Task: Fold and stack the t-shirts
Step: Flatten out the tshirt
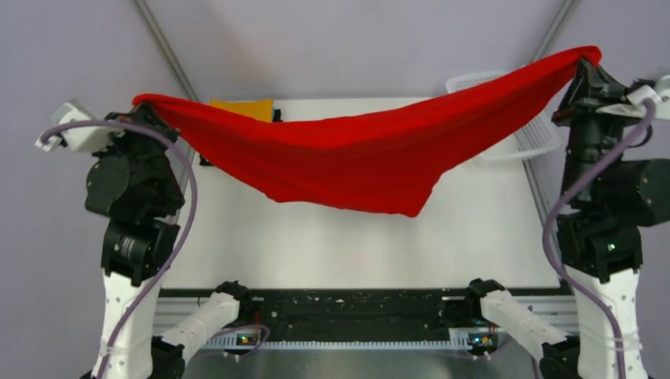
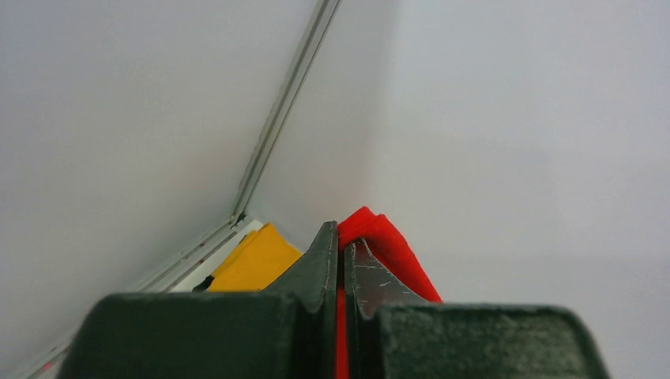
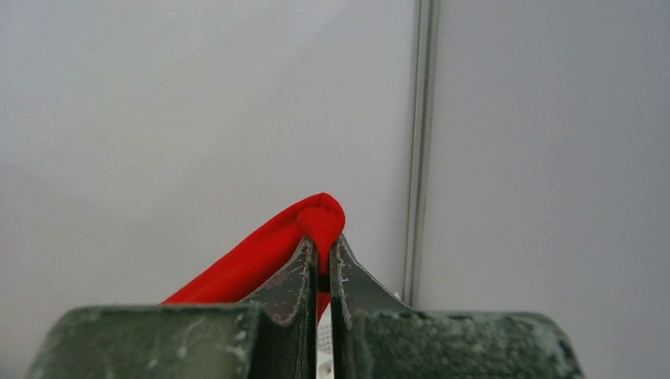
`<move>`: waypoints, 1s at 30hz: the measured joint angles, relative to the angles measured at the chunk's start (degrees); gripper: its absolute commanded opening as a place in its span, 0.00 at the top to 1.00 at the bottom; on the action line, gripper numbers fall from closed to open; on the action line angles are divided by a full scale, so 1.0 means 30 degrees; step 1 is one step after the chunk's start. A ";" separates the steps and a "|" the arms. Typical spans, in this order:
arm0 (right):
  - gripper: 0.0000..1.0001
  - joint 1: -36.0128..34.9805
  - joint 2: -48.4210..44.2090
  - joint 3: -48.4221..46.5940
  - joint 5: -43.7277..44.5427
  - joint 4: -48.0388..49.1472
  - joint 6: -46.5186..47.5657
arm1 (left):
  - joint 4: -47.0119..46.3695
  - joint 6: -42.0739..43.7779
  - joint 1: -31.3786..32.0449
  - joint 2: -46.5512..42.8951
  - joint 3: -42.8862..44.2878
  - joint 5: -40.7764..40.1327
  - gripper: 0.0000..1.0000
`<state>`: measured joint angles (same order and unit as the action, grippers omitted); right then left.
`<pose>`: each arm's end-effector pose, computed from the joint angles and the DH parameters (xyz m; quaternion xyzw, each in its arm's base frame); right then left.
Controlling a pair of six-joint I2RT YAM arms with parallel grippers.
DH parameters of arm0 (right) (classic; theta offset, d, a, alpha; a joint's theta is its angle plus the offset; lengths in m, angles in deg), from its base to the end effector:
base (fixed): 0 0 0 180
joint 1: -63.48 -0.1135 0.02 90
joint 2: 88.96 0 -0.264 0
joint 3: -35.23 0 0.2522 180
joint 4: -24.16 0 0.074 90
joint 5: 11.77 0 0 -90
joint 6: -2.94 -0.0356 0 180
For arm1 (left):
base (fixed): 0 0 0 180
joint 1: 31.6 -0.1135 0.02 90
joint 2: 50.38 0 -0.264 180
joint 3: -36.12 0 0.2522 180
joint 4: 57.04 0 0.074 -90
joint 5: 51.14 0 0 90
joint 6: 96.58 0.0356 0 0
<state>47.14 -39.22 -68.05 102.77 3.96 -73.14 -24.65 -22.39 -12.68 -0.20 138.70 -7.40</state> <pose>0.0887 0.0106 0.5763 0.0595 0.4965 -0.0827 0.8621 0.1006 -0.0073 0.5498 -0.3074 0.5359 -0.0098 0.7863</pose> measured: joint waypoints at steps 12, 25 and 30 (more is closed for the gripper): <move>0.96 0.0007 -0.1137 0.1792 0.1166 -0.0284 -0.1392 | -0.1705 0.0087 -0.0036 0.2251 0.1144 -0.0073 1.00; 0.01 0.0838 1.1941 0.5610 0.3563 -0.6295 -0.5996 | 0.5282 -0.2929 -0.1122 2.0735 0.4860 0.0758 0.01; 0.01 0.0882 1.0892 0.5858 0.1668 -0.6084 -0.6725 | 0.5807 -0.3330 -0.1115 1.9555 0.4437 0.2142 0.01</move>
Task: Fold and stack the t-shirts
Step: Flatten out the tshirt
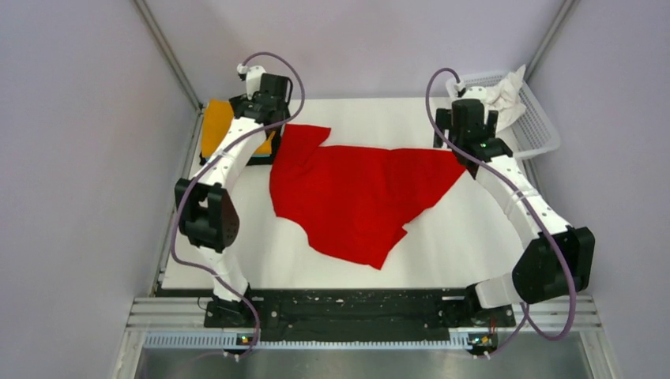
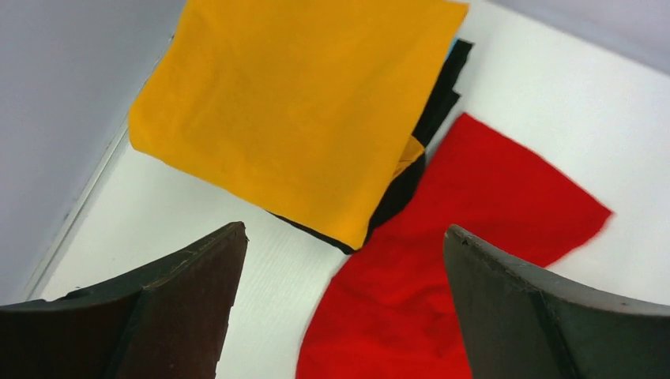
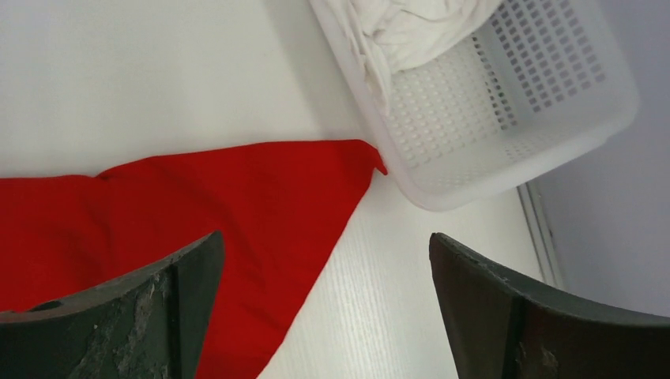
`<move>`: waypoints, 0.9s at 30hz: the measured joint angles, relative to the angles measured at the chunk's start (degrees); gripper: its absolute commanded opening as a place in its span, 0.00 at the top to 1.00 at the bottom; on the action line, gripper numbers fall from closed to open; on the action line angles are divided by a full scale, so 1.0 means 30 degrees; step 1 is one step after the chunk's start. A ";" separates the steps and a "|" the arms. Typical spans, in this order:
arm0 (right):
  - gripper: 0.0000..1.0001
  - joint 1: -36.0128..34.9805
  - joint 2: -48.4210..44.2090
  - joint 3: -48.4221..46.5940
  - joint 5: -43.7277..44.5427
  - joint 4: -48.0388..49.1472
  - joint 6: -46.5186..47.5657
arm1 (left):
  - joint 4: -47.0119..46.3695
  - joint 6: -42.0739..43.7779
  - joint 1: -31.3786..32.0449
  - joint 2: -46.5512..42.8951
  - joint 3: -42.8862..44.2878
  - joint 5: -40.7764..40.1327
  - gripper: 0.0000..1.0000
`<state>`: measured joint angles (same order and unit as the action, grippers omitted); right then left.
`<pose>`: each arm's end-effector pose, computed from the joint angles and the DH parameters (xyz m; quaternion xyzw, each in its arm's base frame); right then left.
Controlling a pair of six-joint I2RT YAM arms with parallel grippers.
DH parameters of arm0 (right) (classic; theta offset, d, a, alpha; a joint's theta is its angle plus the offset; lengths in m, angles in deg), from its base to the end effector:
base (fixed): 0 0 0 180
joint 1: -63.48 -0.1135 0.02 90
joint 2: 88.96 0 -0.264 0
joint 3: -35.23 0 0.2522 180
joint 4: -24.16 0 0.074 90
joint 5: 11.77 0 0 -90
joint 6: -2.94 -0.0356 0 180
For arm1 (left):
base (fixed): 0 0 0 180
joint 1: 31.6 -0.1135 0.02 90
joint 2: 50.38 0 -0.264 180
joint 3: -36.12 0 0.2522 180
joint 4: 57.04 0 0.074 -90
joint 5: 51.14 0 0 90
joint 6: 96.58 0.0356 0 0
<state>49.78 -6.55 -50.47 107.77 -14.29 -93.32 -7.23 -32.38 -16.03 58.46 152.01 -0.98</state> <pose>0.3177 0.0594 0.3292 0.0615 0.8641 -0.1457 0.4778 0.4203 -0.0934 0.3255 -0.2128 0.8458 0.1590 0.4627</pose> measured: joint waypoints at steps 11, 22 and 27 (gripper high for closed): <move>0.01 0.0000 0.0794 0.0860 -0.5595 0.1756 -0.0495 | -0.1887 -0.0954 0.1486 -0.4342 -0.5923 0.5901 0.01; 0.01 0.0000 0.6448 0.0823 -0.8590 0.1872 -0.1086 | -0.1617 -0.2805 0.4044 -0.3410 -1.0244 1.0834 0.01; 0.01 0.0000 0.7271 0.0918 -0.9551 0.1763 -0.1698 | -0.1676 -0.3096 0.3825 -0.1683 -1.0156 0.9894 0.01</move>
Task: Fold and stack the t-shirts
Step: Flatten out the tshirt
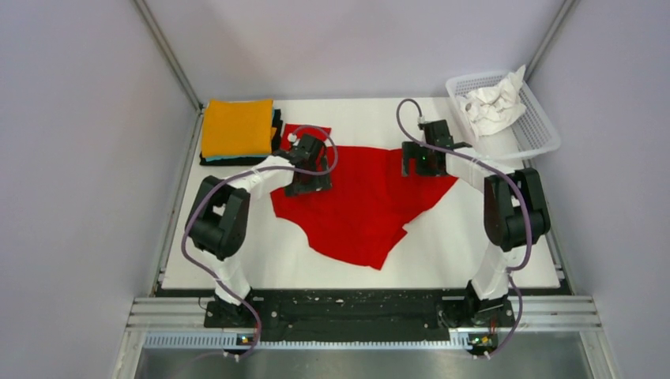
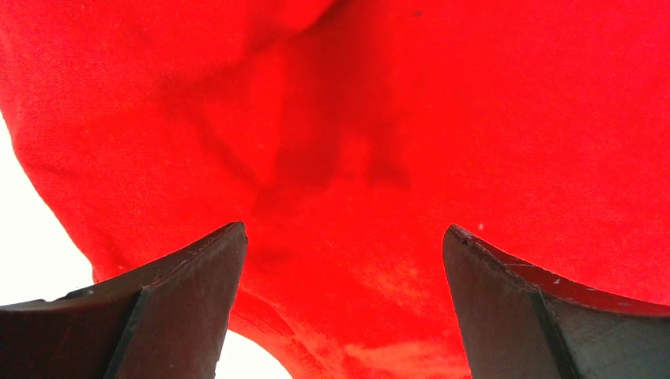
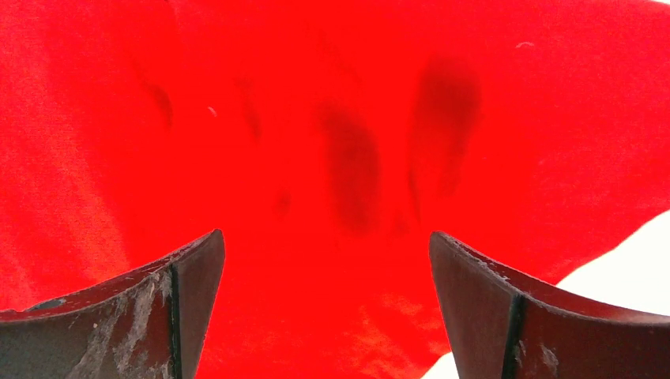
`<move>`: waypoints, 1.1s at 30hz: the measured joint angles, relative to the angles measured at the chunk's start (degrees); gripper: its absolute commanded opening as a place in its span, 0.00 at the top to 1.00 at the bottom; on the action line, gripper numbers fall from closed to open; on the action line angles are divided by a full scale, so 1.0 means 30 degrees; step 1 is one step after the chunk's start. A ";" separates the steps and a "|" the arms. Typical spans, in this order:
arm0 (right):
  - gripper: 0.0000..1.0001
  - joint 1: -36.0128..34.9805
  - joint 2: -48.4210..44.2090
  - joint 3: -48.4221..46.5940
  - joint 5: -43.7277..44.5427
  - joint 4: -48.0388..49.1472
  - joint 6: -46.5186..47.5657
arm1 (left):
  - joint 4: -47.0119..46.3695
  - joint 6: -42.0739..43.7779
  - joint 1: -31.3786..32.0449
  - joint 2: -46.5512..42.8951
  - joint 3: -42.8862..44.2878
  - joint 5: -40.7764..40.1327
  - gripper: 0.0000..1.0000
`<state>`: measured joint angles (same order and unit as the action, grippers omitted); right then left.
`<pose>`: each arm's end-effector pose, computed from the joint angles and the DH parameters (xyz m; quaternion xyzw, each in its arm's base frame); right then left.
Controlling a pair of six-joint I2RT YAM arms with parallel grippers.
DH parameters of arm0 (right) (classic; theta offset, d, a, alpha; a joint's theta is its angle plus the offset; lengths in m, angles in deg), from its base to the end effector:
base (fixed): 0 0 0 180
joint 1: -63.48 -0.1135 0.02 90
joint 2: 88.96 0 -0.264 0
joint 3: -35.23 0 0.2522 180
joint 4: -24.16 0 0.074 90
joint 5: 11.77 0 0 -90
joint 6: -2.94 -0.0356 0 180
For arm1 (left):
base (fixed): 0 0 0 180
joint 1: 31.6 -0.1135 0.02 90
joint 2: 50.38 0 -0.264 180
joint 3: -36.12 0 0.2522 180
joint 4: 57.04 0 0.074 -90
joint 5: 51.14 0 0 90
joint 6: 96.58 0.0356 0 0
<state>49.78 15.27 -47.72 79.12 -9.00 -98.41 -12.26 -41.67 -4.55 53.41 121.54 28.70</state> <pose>0.3729 0.0903 0.1887 -0.0172 0.9521 0.0590 0.2997 0.3337 -0.1634 0.1931 -0.0884 0.9650 -0.0456 0.2425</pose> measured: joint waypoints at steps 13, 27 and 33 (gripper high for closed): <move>0.02 -0.0313 -0.2018 0.4262 -0.2237 0.2455 -0.1814 | 0.1239 0.1661 -0.1202 0.7541 0.9369 0.0087 0.01; 0.01 -0.6703 -0.4080 0.5275 -0.4779 0.0466 -0.2812 | -0.0262 0.3723 -0.1559 1.2568 1.7442 0.2630 0.01; 0.01 -0.4167 -0.8495 0.5523 -0.3024 -0.0102 -0.3774 | -0.0437 0.3614 -0.1501 0.6630 0.9639 0.1727 0.01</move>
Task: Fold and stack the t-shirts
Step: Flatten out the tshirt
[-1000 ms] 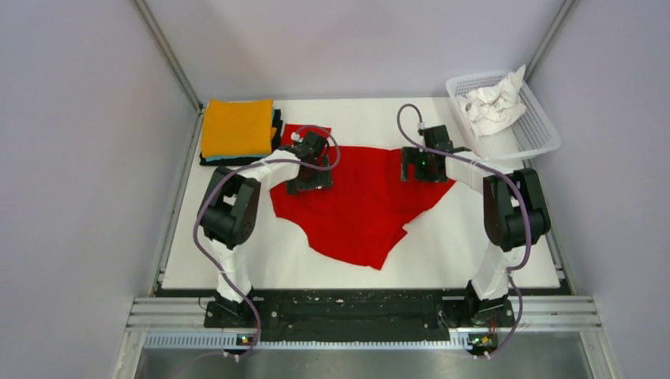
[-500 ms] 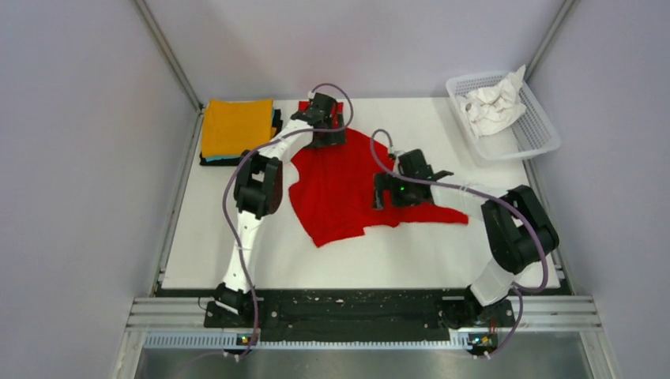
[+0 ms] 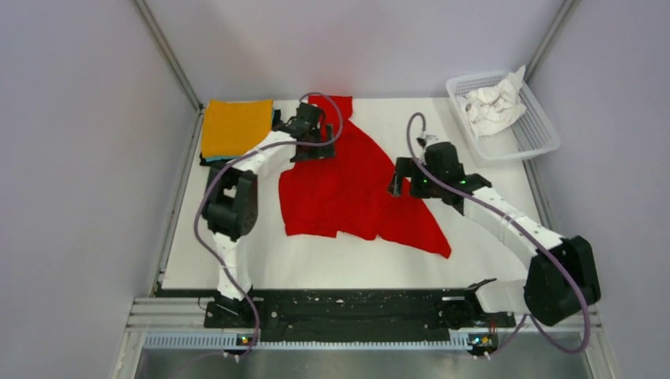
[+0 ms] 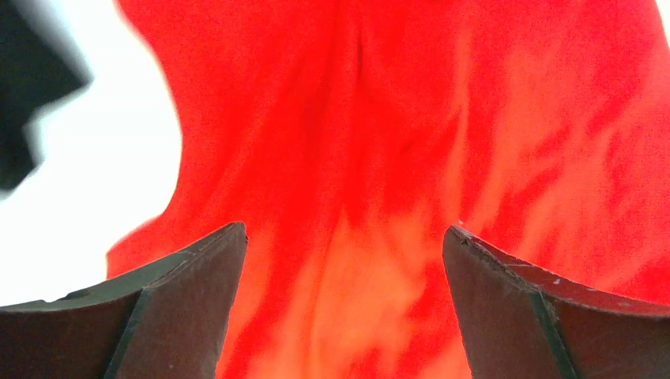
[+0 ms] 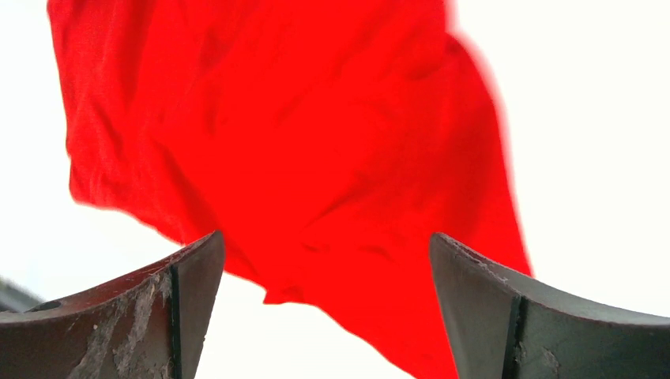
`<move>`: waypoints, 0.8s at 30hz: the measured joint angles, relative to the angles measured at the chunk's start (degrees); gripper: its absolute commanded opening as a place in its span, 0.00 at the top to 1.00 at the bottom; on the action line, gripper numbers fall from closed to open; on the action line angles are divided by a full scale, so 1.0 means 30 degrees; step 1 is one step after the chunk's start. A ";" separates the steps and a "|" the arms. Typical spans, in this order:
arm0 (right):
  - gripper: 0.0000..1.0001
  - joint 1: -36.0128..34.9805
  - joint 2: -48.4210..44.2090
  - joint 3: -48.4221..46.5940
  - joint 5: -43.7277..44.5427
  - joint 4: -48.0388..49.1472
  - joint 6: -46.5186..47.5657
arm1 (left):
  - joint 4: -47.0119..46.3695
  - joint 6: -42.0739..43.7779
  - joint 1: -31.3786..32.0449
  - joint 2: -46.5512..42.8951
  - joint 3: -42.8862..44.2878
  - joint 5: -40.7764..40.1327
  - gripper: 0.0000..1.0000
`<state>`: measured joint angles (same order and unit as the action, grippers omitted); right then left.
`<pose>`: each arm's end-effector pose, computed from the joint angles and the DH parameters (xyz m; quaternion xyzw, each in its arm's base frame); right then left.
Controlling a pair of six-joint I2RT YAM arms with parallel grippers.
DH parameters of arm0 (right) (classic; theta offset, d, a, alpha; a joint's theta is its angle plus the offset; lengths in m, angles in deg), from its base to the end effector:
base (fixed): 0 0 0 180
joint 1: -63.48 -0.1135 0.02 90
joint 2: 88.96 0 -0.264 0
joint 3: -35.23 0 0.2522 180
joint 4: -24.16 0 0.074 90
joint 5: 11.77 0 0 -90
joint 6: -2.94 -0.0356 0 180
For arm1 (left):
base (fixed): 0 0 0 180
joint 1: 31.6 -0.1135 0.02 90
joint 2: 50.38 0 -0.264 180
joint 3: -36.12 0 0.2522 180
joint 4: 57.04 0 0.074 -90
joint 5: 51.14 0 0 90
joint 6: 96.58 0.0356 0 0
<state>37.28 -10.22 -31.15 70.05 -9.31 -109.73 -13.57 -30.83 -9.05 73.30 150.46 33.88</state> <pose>0.2588 0.1330 0.2401 -0.0553 0.9230 0.2153 0.3141 0.4458 -0.1818 0.2051 -0.0279 0.9466 -0.0887 0.3087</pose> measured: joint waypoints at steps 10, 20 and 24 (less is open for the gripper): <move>0.01 0.2302 -0.6193 0.4087 0.5136 -0.3563 -0.2572 | 0.0248 -0.3920 -0.0007 -1.5147 -1.3617 -0.2368 0.02; 0.03 0.2747 -0.8262 0.6295 0.7162 -0.6513 -0.5187 | 0.0546 -0.7883 -0.0007 -1.6793 -2.0087 -0.1457 0.22; 0.06 0.2754 -0.8743 0.6623 0.7679 -0.6921 -0.6200 | -0.0481 -0.8480 -0.0007 -1.5868 -2.0087 -0.0816 0.31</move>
<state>45.54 -36.45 -11.28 93.09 -30.07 -128.33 -15.01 -56.27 -9.08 25.70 90.20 31.44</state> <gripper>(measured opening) 0.969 0.749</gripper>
